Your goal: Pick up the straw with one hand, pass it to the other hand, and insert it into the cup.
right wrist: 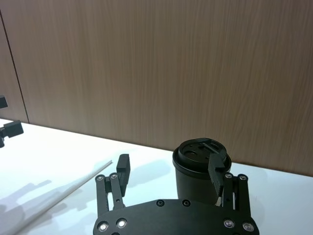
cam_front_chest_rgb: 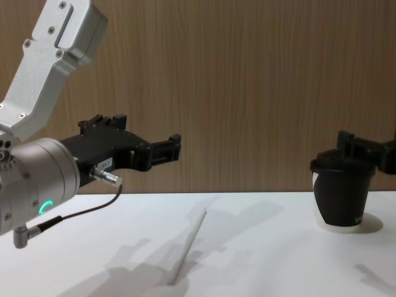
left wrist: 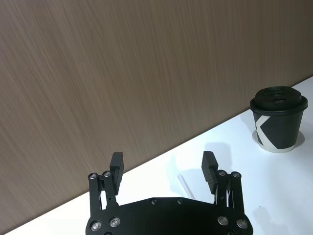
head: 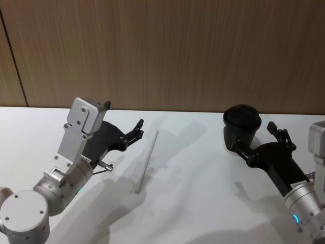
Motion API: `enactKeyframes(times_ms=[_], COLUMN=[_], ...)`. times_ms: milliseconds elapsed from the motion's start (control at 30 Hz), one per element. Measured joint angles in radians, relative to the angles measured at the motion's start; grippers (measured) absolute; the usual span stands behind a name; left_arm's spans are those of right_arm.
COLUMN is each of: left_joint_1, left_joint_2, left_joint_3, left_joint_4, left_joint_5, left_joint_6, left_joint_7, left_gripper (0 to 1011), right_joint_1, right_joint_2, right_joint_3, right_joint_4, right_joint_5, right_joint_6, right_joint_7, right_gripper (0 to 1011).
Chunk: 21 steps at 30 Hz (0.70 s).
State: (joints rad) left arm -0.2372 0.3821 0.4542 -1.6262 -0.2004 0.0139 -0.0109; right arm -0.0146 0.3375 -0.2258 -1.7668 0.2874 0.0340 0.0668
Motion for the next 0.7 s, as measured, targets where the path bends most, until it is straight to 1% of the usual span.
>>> enactKeyframes(times_ms=[700], left_joint_1=[0.0], left_joint_2=[0.0], left_joint_3=[0.0], left_joint_4=[0.0], left_joint_5=[0.0], left_joint_6=[0.0], left_joint_7=[0.0], left_gripper=[1002], right_joint_1=[0.0], right_joint_2=[0.0], right_joint_3=[0.0], right_joint_4=[0.0], right_joint_5=[0.0], right_joint_6=[0.0], right_joint_7=[0.0], right_gripper=[1001])
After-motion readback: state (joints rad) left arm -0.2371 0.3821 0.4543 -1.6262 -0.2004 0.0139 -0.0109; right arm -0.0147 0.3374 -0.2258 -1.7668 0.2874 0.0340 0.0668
